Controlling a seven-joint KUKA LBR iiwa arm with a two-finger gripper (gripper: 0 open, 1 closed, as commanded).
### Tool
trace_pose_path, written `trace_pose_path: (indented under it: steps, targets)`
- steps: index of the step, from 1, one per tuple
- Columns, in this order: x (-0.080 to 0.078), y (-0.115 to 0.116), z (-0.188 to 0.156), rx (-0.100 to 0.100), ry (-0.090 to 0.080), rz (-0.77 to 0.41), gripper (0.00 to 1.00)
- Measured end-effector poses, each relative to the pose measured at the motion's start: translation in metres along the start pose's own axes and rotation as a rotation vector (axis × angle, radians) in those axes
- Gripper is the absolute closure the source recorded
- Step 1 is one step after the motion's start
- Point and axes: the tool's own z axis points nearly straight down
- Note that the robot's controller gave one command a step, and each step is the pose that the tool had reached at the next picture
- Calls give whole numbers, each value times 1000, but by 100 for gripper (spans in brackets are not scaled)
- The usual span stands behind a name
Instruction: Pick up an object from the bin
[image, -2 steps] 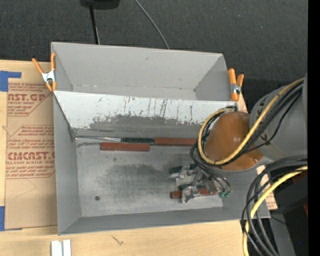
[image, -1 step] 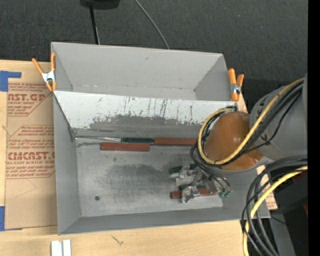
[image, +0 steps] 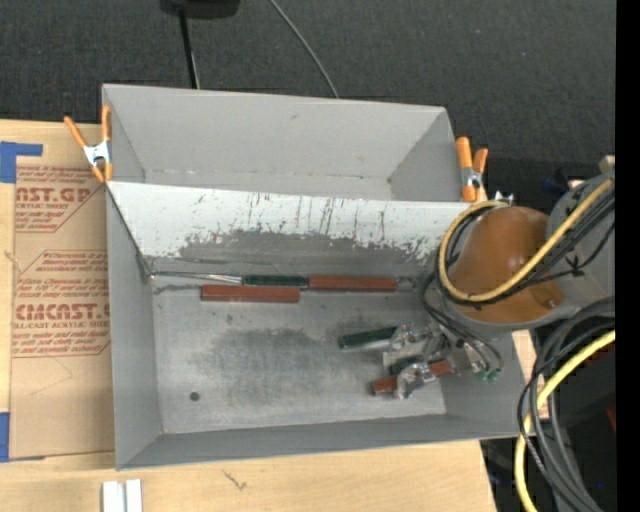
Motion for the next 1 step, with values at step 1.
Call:
trace_pose_path:
  steps: [1]
  targets:
    - [-8, -11, -55, 8, 4, 182, 100]
